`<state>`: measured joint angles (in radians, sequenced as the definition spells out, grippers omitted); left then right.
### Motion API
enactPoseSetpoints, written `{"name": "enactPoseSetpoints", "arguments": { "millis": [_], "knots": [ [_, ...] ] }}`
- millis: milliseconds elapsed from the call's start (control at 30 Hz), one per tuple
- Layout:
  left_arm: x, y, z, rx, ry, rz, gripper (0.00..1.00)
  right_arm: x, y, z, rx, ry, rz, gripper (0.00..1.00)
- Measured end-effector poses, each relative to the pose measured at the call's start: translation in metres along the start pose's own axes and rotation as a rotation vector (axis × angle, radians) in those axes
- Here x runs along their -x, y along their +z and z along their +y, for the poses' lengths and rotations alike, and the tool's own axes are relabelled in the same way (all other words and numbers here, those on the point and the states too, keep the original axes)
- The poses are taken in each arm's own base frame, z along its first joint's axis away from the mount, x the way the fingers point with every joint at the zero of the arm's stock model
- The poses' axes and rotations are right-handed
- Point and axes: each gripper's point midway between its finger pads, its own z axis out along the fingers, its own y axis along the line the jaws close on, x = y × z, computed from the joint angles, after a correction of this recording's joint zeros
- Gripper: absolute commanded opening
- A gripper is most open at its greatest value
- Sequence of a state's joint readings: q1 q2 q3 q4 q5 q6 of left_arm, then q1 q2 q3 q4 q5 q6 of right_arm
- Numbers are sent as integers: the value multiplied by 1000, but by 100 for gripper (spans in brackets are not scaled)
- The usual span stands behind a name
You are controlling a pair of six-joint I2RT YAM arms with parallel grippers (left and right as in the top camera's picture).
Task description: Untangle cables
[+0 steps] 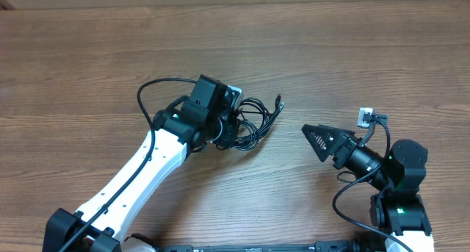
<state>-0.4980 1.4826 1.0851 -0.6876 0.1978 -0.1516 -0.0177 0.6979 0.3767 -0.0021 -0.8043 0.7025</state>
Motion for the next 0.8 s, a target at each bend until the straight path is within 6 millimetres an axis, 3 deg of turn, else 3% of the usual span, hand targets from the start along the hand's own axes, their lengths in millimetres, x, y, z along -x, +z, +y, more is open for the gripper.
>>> {"name": "enactPoseSetpoints", "arguments": {
  "millis": [800],
  "knots": [
    [0,0,-1,-8,0,1,4,0,0,0,0,-1,0,100]
  ]
}}
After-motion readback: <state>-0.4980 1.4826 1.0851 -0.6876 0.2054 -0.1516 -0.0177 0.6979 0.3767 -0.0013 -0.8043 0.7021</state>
